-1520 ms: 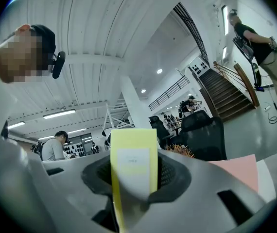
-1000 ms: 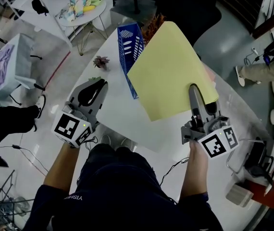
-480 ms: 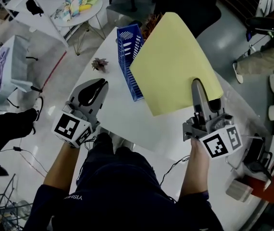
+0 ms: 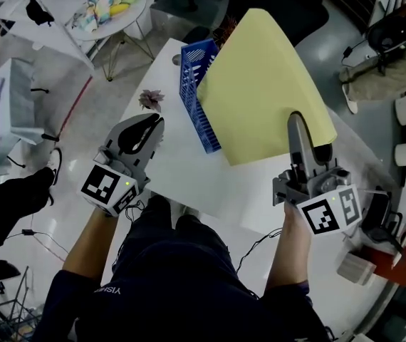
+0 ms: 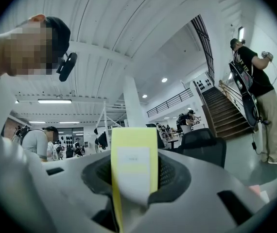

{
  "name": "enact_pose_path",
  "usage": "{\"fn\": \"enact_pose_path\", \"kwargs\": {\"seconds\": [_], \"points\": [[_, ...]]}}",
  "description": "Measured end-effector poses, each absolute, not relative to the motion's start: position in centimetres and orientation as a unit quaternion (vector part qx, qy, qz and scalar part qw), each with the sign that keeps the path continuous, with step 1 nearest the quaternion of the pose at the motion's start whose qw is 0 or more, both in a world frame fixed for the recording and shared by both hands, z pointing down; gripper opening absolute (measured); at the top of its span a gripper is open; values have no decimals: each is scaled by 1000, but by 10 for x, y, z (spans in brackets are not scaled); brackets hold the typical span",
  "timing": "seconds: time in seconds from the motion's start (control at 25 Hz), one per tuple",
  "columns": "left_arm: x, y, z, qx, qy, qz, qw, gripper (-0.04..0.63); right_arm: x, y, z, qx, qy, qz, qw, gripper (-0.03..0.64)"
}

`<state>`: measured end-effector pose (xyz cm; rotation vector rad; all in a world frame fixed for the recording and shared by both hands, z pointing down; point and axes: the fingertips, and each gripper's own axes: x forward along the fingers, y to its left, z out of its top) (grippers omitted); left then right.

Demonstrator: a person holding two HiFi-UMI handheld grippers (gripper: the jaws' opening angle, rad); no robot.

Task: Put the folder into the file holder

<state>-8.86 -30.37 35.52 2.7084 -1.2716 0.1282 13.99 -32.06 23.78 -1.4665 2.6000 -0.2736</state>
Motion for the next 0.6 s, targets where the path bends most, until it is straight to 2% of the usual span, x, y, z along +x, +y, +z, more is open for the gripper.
{"fn": "enact_pose_path", "kwargs": {"seconds": [0.6], "points": [[-118, -333, 367, 911, -401, 46, 85, 57, 101, -346, 250, -508, 857, -68, 52, 150]]}}
